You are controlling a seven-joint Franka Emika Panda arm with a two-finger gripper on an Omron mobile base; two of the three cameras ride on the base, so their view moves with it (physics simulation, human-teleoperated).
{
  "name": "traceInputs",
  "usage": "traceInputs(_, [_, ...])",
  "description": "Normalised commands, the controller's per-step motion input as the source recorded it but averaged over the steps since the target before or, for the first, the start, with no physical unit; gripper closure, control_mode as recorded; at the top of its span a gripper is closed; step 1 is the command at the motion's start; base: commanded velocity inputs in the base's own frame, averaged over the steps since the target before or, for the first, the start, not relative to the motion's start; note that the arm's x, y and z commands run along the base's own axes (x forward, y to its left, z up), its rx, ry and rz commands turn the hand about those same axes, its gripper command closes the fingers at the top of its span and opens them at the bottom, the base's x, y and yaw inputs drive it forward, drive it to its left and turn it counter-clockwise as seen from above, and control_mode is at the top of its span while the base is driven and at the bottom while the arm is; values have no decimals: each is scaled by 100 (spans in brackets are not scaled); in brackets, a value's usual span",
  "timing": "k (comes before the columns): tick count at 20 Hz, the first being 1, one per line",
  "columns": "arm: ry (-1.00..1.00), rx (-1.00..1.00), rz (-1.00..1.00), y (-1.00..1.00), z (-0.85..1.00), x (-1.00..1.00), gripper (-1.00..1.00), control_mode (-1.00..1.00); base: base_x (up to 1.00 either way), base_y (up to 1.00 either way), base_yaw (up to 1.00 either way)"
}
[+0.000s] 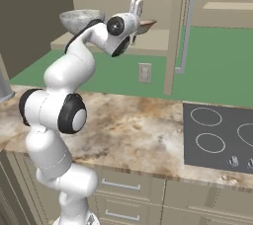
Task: Open the cabinet. Pick the bowls from the counter and place them in the cabinet. Then close the cabinet.
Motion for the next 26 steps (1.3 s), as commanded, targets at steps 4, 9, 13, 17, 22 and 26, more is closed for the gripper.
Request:
traceInputs(4, [58,-4,-9,-19,-7,0,-100,-100,0,0,0])
traceInputs(9, [42,-1,-6,-34,0,-42,-100,-100,0,0,0])
traceInputs(13, [14,1,-3,-44,0,-80,-100,-100,0,0,0])
traceInputs(17, [-4,8,0,-62,0,-100,-100,-100,0,0,0])
traceInputs(22, [-14,12,0,-63,0,-100,-100,-100,0,0,0])
traceInputs(26, [-8,8,0,-40,0,-100,-100,-100,0,0,0])
